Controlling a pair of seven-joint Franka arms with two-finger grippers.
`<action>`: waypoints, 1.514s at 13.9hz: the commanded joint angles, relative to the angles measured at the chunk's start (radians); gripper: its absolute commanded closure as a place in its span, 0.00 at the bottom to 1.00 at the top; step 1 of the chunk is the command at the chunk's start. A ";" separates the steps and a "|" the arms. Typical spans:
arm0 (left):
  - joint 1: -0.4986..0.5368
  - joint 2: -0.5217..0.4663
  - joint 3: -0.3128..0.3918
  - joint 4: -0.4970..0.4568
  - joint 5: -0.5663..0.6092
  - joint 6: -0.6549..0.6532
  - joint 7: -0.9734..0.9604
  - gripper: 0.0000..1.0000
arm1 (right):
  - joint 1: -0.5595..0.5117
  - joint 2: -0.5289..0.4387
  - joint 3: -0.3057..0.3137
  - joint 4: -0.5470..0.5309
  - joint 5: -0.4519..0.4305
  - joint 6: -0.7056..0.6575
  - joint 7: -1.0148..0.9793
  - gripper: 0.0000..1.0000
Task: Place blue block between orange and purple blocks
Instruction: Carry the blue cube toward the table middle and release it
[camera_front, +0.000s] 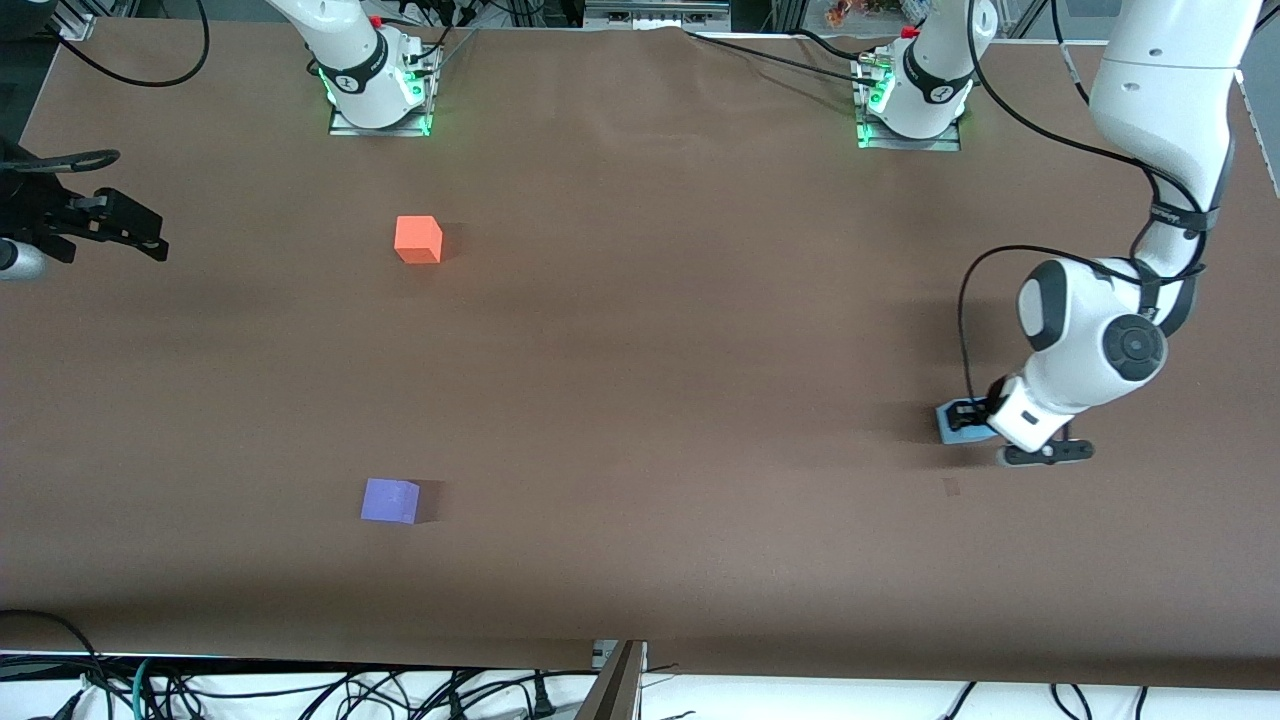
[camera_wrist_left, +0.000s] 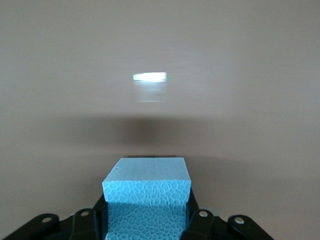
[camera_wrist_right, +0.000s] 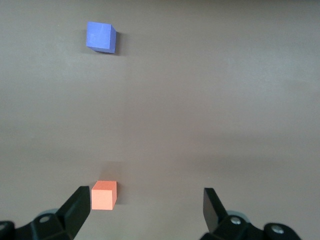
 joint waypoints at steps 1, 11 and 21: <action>-0.012 -0.022 -0.094 0.094 -0.020 -0.157 -0.001 0.93 | -0.009 0.008 0.000 0.021 0.016 -0.004 -0.015 0.00; -0.570 0.395 -0.142 0.634 -0.017 -0.061 -0.793 0.64 | -0.009 0.008 0.000 0.021 0.015 -0.004 -0.015 0.00; -0.632 0.411 -0.104 0.625 0.101 0.053 -0.768 0.00 | -0.005 0.068 0.002 0.018 0.016 0.037 -0.015 0.00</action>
